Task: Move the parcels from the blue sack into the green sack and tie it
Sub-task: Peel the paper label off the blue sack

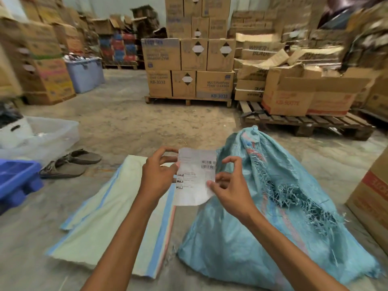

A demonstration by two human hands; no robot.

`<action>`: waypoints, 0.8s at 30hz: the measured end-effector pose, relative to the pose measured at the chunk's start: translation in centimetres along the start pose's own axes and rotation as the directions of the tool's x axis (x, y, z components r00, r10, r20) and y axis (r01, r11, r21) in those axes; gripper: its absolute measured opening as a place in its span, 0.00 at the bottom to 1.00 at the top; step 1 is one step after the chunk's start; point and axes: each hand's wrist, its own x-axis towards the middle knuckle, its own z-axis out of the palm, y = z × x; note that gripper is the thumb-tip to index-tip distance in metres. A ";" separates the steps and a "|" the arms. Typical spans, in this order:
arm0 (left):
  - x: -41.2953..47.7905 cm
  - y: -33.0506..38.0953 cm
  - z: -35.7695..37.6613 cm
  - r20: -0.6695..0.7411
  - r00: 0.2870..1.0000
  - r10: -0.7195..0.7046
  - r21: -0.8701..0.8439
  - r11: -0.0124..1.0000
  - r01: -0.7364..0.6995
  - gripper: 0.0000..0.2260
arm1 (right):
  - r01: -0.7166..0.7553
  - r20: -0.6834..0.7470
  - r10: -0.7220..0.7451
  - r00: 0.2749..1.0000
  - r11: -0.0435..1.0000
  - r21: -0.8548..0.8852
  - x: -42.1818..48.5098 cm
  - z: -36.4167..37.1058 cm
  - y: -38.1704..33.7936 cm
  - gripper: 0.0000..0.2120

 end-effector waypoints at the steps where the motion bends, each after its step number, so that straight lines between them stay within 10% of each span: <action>1: 0.5 0.2 -0.5 0.030 1.000 -0.004 0.007 1.000 0.003 0.16 | 0.010 0.001 -0.009 1.000 1.000 -0.010 0.5 0.4 -0.8 0.26; 11: 12.8 2.5 -9.8 0.144 0.990 0.004 0.169 0.985 -0.028 0.31 | 0.046 0.086 -0.029 0.996 0.978 -0.202 12.2 9.4 -7.8 0.20; 24: 18.6 -16.3 -14.5 0.140 0.970 -0.200 0.268 0.951 0.158 0.18 | -0.140 0.169 0.199 0.965 0.940 -0.310 18.2 22.4 4.8 0.28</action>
